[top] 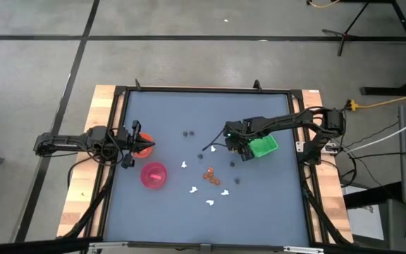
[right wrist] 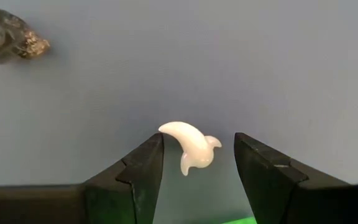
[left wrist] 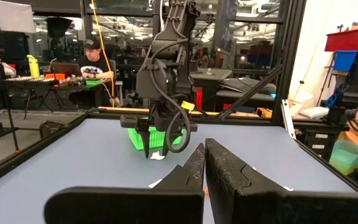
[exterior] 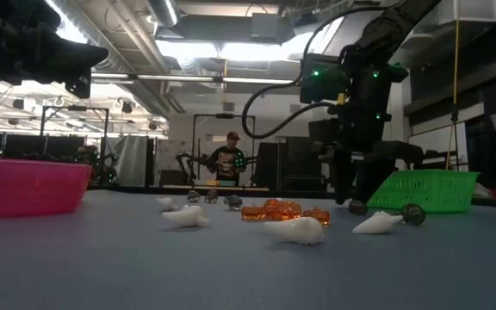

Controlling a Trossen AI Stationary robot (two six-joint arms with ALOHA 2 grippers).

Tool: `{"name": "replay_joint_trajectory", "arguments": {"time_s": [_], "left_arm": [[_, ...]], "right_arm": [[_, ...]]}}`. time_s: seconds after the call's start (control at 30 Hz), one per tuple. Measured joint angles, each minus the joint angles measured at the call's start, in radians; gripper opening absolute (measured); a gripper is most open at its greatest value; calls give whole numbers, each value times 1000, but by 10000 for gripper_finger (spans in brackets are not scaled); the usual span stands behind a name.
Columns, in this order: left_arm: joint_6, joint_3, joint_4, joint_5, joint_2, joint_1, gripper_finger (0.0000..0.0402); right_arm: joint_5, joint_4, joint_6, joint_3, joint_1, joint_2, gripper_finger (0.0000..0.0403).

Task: Sort Halloween decoration
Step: Put the white ghost toy into the green bin

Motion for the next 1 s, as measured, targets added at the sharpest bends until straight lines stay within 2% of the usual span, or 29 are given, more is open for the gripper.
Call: {"name": "replay_joint_trajectory", "arguments": {"time_s": [0.5,1.0], "left_arm": [[0,0,0,0,0,0,0],[0,0,0,0,0,0,0]], "right_arm": [[-7,-12,2,0,1,1,117],[0,-11,2,-1,1,1,84]]}}
